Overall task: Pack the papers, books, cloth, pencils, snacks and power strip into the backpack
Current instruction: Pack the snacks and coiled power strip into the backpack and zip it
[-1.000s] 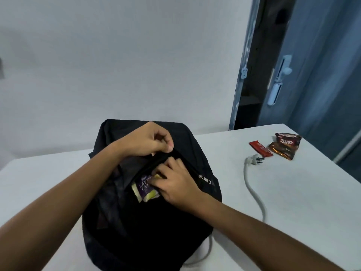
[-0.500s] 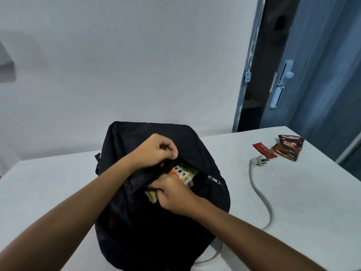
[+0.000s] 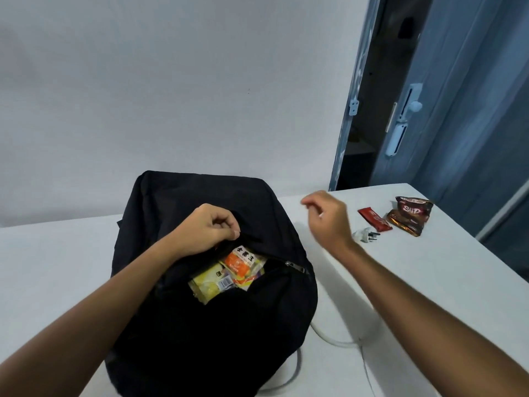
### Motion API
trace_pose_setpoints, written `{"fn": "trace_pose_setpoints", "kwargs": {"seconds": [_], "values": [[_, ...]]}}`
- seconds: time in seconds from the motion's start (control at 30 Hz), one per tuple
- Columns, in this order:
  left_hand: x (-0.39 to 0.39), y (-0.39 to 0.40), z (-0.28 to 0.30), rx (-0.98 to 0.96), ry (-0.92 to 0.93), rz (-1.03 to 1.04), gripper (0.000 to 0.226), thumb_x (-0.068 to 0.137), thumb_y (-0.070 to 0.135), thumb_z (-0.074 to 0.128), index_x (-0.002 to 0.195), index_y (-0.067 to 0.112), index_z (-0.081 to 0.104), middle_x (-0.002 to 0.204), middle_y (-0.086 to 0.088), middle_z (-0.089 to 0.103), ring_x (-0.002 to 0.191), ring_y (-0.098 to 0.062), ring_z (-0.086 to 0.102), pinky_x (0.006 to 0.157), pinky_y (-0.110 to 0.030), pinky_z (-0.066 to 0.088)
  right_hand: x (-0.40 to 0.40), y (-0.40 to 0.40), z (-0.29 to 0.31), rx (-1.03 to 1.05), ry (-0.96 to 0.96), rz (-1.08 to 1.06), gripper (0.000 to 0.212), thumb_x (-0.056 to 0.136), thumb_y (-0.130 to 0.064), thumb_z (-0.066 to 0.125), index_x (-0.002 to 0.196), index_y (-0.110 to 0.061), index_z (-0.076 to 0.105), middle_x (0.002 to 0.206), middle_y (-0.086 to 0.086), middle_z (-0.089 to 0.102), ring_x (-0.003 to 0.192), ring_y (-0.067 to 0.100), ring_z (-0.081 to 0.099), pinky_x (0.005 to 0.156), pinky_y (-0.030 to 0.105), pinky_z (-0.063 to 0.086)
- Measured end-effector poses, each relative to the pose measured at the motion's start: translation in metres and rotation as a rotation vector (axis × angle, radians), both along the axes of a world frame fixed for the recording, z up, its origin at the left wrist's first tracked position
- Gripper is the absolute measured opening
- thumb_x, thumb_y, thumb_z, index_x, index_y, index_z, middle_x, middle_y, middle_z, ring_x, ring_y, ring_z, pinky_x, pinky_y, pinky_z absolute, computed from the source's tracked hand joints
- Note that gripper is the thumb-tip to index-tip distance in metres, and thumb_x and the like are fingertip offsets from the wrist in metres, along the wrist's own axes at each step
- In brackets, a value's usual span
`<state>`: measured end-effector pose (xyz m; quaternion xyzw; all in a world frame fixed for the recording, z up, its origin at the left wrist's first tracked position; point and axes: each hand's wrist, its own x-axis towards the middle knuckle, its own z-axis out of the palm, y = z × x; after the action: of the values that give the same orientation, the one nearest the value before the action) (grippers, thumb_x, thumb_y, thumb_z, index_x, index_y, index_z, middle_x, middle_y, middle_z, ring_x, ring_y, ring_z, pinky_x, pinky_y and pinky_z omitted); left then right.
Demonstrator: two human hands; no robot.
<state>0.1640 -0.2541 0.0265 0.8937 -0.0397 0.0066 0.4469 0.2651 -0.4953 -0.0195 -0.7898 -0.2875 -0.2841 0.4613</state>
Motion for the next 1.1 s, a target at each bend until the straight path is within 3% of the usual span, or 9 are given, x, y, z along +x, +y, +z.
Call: {"fn": "trace_pose_setpoints", "kwargs": {"seconds": [0.13, 0.23, 0.37, 0.47, 0.57, 0.67, 0.77, 0.9, 1.1], "values": [[0.002, 0.0, 0.001, -0.005, 0.016, 0.015, 0.01, 0.08, -0.001, 0.07, 0.072, 0.006, 0.071, 0.057, 0.002, 0.062, 0.06, -0.019, 0.05, 0.06, -0.027, 0.041, 0.062, -0.061, -0.023, -0.476, 0.437, -0.451, 0.032, 0.086, -0.004, 0.048, 0.113, -0.005, 0.064, 0.115, 0.016, 0.061, 0.108, 0.033, 0.054, 0.085, 0.039, 0.047], [0.003, -0.001, 0.002, -0.025, 0.036, 0.029, 0.006, 0.076, 0.002, 0.071, 0.072, 0.006, 0.072, 0.066, -0.009, 0.068, 0.066, -0.024, 0.055, 0.067, -0.033, 0.043, 0.079, -0.088, -0.035, -0.809, 0.694, -0.592, 0.035, 0.089, -0.016, 0.051, 0.123, -0.009, 0.056, 0.124, 0.015, 0.058, 0.114, 0.034, 0.052, 0.091, 0.041, 0.045], [0.003, -0.005, 0.006, -0.029, 0.069, 0.06, 0.011, 0.077, -0.003, 0.07, 0.071, 0.005, 0.072, 0.07, -0.009, 0.069, 0.069, -0.019, 0.058, 0.071, -0.032, 0.046, 0.086, -0.092, -0.041, -0.926, 0.664, -0.632, 0.035, 0.086, -0.02, 0.06, 0.119, -0.01, 0.058, 0.117, 0.012, 0.063, 0.11, 0.032, 0.057, 0.094, 0.041, 0.047], [0.003, -0.008, 0.008, -0.046, 0.091, 0.082, 0.005, 0.07, 0.01, 0.071, 0.071, 0.006, 0.072, 0.076, -0.018, 0.069, 0.072, -0.02, 0.059, 0.073, -0.031, 0.047, 0.093, -0.08, -0.044, -0.966, 0.602, -0.555, 0.033, 0.09, -0.013, 0.056, 0.122, -0.011, 0.056, 0.121, 0.012, 0.061, 0.111, 0.031, 0.057, 0.094, 0.041, 0.047], [0.003, -0.01, 0.009, -0.047, 0.129, 0.121, 0.006, 0.075, 0.003, 0.071, 0.071, 0.007, 0.072, 0.076, -0.018, 0.068, 0.072, -0.02, 0.058, 0.074, -0.032, 0.045, 0.098, -0.07, -0.048, -0.995, 0.519, -0.467, 0.032, 0.091, -0.009, 0.049, 0.122, -0.012, 0.054, 0.121, 0.012, 0.059, 0.111, 0.031, 0.056, 0.092, 0.038, 0.046], [0.003, -0.012, 0.011, -0.051, 0.149, 0.146, 0.014, 0.077, -0.004, 0.07, 0.07, 0.008, 0.072, 0.073, -0.007, 0.069, 0.073, -0.017, 0.058, 0.076, -0.03, 0.045, 0.1, -0.066, -0.052, -0.942, 0.413, -0.385, 0.026, 0.09, -0.006, 0.045, 0.112, -0.012, 0.058, 0.115, 0.012, 0.061, 0.106, 0.033, 0.057, 0.085, 0.036, 0.045], [0.003, -0.014, 0.013, -0.088, 0.165, 0.157, 0.012, 0.071, 0.005, 0.071, 0.065, 0.015, 0.073, 0.077, -0.006, 0.071, 0.075, -0.016, 0.061, 0.079, -0.031, 0.047, 0.096, -0.056, -0.052, -0.789, 0.302, -0.284, 0.014, 0.091, -0.008, 0.045, 0.094, -0.006, 0.058, 0.098, 0.016, 0.063, 0.095, 0.037, 0.058, 0.075, 0.037, 0.043], [0.002, -0.016, 0.015, -0.108, 0.183, 0.178, 0.012, 0.065, 0.011, 0.067, 0.062, 0.021, 0.073, 0.075, -0.003, 0.071, 0.076, -0.015, 0.062, 0.081, -0.032, 0.049, 0.073, -0.028, -0.033, -0.547, 0.184, -0.085, 0.025, 0.081, 0.005, 0.049, 0.101, 0.002, 0.064, 0.099, 0.019, 0.063, 0.098, 0.039, 0.055, 0.078, 0.04, 0.045], [0.001, -0.017, 0.016, -0.118, 0.181, 0.181, 0.009, 0.065, 0.012, 0.067, 0.062, 0.017, 0.073, 0.074, -0.003, 0.071, 0.073, -0.013, 0.062, 0.079, -0.028, 0.049, -0.013, 0.021, 0.027, -0.054, -0.203, 0.372, 0.041, 0.072, 0.015, 0.052, 0.104, -0.005, 0.069, 0.083, 0.01, 0.061, 0.078, 0.023, 0.057, 0.071, 0.027, 0.048]]}}
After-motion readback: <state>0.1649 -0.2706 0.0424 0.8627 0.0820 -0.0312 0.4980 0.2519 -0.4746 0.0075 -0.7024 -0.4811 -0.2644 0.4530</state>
